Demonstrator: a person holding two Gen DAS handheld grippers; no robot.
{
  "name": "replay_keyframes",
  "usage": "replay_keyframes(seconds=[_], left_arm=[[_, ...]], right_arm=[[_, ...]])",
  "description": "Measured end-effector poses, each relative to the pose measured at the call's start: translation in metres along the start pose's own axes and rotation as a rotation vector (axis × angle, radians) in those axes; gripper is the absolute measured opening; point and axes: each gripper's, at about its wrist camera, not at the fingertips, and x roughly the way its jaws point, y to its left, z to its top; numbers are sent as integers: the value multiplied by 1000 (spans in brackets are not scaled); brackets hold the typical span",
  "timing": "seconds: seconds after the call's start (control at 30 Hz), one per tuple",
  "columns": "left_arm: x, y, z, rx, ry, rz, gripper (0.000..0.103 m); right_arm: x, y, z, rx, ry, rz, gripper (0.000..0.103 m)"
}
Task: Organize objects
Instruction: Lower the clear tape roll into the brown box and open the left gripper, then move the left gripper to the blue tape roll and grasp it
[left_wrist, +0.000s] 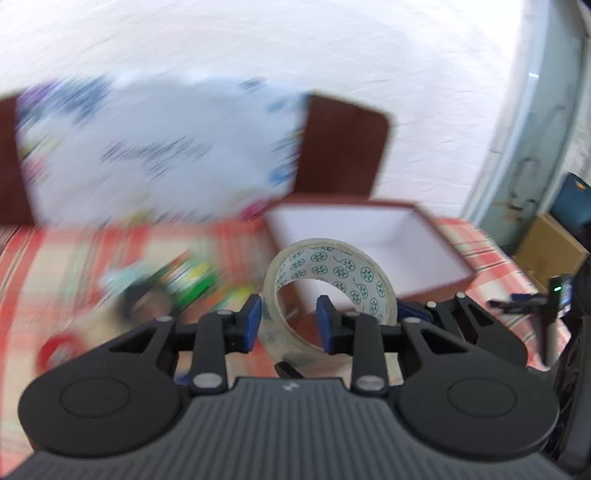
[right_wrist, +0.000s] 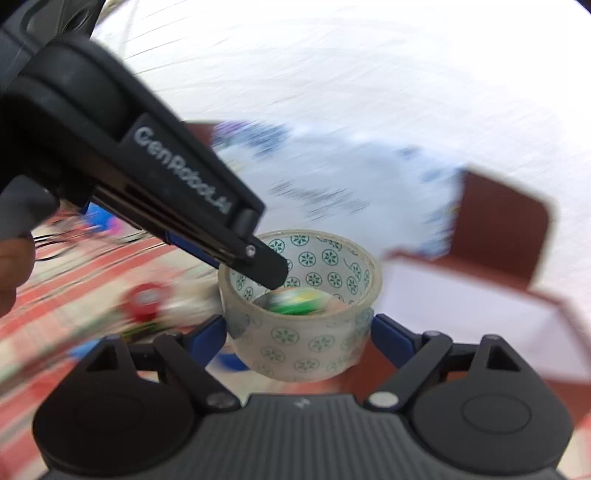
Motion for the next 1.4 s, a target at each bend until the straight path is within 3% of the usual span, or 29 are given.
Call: replay_keyframes(seconds=[0.17,0.27,0.5,0.6,0.67,0.73,0.9,1.03,1.07,1.1,1.2,1.4], left_arm=[[67,-62,32,76,8,-112,35],[112,-90,41,104,41,-127,36],[184,-122,52,82,142,-133,36],[202,-123,46,66,194,-130,36],[198,-120,42,49,192,-118,36],[182,-115,43,33,165,-117,36],[123,-101,43,32,73,-94,38],[71,-78,25,14,37,-73,38],[60,-71,18,7,36,-63,38],[52,-64,12,0,39,-50,38],[33,-39,-12,-21,74,10,38],[9,38,-77,-139,157,130,37]], right_arm=[[-7,-93,1,28,-15,-156,89],[3,-140,-9,44,16,-206,89],[33,-201,-35,63,105,-240,90],[35,-210,-44,85,87,-212,96],[33,-209,-45,74,74,-231,97],[24,-207,-45,76,50,-231,91],[-15,-201,-49,165,-8,-233,91],[-55,-191,-55,255,-68,-194,88],[-47,-177,-51,262,-66,-180,87],[-58,-166,-58,263,-58,-170,87],[-35,-137,-57,253,0,-115,82],[-13,-62,-74,221,160,48,54]])
